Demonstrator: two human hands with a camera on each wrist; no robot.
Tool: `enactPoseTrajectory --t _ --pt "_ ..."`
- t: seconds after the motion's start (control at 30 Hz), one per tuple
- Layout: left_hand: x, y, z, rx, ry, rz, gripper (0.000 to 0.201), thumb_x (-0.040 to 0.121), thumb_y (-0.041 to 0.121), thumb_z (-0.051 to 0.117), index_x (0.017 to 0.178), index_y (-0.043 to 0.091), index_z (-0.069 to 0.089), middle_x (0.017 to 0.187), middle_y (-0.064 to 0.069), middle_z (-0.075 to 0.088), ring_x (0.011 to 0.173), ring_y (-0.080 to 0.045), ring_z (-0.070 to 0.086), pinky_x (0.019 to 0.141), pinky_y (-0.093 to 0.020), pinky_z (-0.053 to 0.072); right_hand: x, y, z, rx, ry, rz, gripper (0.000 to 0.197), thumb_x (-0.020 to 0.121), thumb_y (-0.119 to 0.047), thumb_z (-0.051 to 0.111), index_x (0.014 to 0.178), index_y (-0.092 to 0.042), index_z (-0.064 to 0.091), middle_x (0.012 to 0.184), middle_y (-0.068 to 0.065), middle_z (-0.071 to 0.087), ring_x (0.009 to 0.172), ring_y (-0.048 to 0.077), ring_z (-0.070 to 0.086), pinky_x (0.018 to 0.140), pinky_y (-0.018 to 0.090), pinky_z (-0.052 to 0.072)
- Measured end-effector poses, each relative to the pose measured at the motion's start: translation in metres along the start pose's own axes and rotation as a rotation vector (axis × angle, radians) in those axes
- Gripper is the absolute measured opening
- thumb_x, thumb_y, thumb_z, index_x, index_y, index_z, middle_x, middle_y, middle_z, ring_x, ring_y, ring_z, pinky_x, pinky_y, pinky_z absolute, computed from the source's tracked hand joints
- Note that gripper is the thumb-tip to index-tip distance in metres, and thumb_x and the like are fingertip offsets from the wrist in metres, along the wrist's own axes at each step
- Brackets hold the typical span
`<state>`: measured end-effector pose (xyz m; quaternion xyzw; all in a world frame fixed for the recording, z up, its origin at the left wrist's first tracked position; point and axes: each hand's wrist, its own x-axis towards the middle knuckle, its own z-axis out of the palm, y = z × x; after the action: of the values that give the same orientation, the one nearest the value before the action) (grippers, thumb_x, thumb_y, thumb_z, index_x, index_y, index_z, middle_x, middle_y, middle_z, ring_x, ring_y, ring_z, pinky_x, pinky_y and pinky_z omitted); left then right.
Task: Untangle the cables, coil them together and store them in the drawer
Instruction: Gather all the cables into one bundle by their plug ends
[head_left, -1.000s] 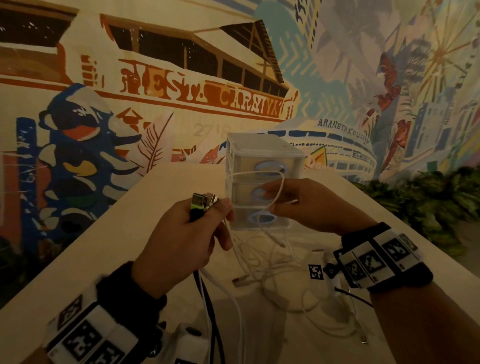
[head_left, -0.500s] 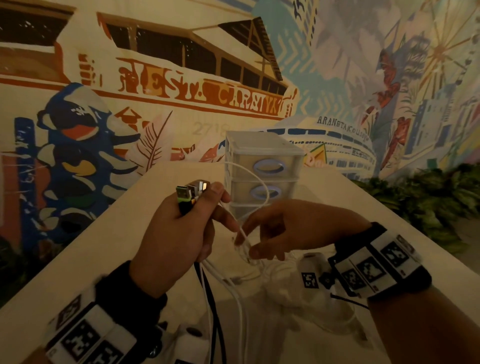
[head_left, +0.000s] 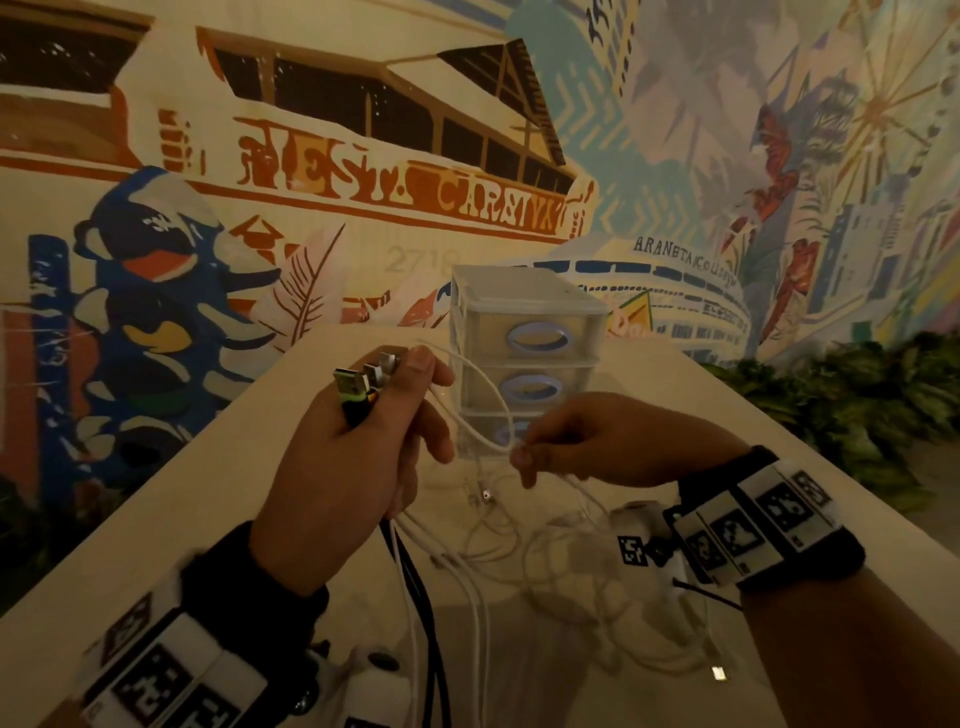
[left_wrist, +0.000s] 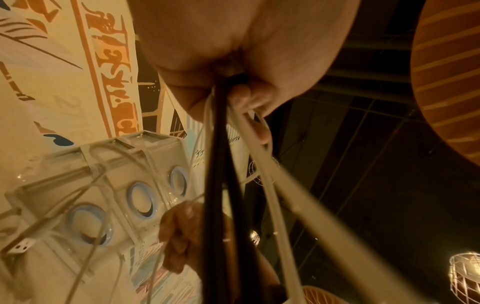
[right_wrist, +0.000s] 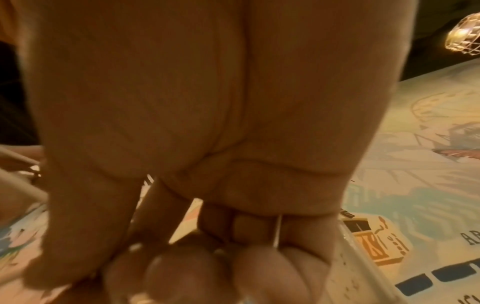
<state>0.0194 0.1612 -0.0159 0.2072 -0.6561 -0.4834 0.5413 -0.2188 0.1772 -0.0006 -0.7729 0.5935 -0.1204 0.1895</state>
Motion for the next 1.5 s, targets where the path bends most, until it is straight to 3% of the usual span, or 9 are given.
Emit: enactPoseTrajectory --t 0.2,0.4,0.53,0.77,1.03,1.13,1.23,1.4,1.5 --pt "-0.004 0.005 0.005 0.079 -0.07 -0.014 0.04 0.095 0.048 0.037 0.114 0.03 0.067 0.056 -0.015 0.055 0.037 -0.02 0.032 0.037 -0.023 0.031 -0.002 -0.008 0.0 0.014 0.169 -0.14 0.044 0.083 -0.066 0.051 0.083 -0.029 0.075 0.092 -0.008 0.059 0.08 0.004 0.057 0.072 0.017 0.041" --pt "-0.008 0.003 0.007 0.229 -0.189 -0.091 0.029 0.093 0.046 0.047 0.114 0.04 0.066 0.05 -0.007 0.05 0.04 -0.018 0.036 0.037 -0.02 0.032 -0.001 -0.012 0.001 0.101 0.247 -0.214 0.022 0.093 -0.039 0.067 0.084 -0.022 0.077 0.08 -0.009 0.072 0.071 -0.002 0.062 0.067 0.008 0.043" --pt "-0.008 -0.004 0.01 0.414 -0.201 -0.056 0.034 0.087 0.049 0.051 0.114 0.034 0.063 0.049 -0.002 0.055 0.038 -0.006 0.047 0.042 -0.012 0.038 -0.001 -0.015 0.001 0.147 0.352 -0.24 0.019 0.09 -0.039 0.071 0.084 -0.023 0.08 0.072 -0.008 0.072 0.064 0.002 0.062 0.062 0.01 0.043" --pt "-0.007 -0.011 0.006 0.609 -0.213 -0.008 0.035 0.094 0.047 0.048 0.079 0.016 0.053 0.056 -0.004 0.059 0.044 -0.006 0.049 0.052 -0.014 0.042 -0.002 -0.021 -0.001 0.187 0.394 -0.27 0.015 0.088 -0.035 0.073 0.087 -0.021 0.08 0.069 -0.012 0.071 0.06 0.0 0.06 0.061 0.01 0.043" --pt "-0.002 -0.004 0.002 0.249 0.041 -0.05 0.033 0.101 0.033 0.048 0.082 0.007 0.045 0.053 -0.005 0.047 0.037 -0.011 0.032 0.036 -0.02 0.029 0.002 0.018 -0.006 0.036 0.364 -0.012 0.029 0.09 -0.058 0.062 0.084 -0.035 0.079 0.069 -0.002 0.069 0.06 0.007 0.06 0.065 0.03 0.047" --pt "-0.002 -0.002 0.002 0.199 0.079 -0.046 0.033 0.101 0.034 0.048 0.083 0.007 0.047 0.056 -0.007 0.047 0.038 -0.011 0.032 0.036 -0.022 0.029 0.0 0.03 -0.008 0.014 0.279 0.145 0.042 0.094 -0.059 0.055 0.08 -0.027 0.079 0.045 -0.01 0.053 0.042 0.001 0.047 0.052 0.012 0.034" --pt "-0.002 -0.004 0.0 0.303 0.059 -0.007 0.033 0.1 0.037 0.049 0.077 0.013 0.047 0.055 -0.005 0.051 0.037 -0.01 0.036 0.039 -0.019 0.032 -0.003 0.033 -0.009 0.155 0.209 0.19 0.057 0.095 -0.061 0.053 0.072 -0.015 0.077 0.048 -0.004 0.058 0.044 0.007 0.053 0.061 0.02 0.047" --pt "-0.006 -0.01 0.001 0.594 -0.044 0.03 0.032 0.096 0.041 0.051 0.08 0.014 0.052 0.062 -0.003 0.063 0.049 -0.005 0.052 0.057 -0.013 0.043 -0.007 0.008 -0.011 0.549 0.287 -0.049 0.05 0.093 -0.05 0.057 0.078 -0.005 0.073 0.062 0.008 0.066 0.057 0.024 0.065 0.068 0.038 0.054" --pt "-0.007 -0.013 0.001 0.645 -0.09 0.014 0.028 0.096 0.041 0.053 0.083 0.016 0.055 0.064 0.002 0.065 0.052 -0.005 0.054 0.057 -0.013 0.042 -0.005 -0.002 -0.006 0.681 0.232 -0.232 0.036 0.092 -0.042 0.057 0.083 -0.013 0.075 0.069 0.005 0.07 0.064 0.023 0.068 0.067 0.031 0.053"
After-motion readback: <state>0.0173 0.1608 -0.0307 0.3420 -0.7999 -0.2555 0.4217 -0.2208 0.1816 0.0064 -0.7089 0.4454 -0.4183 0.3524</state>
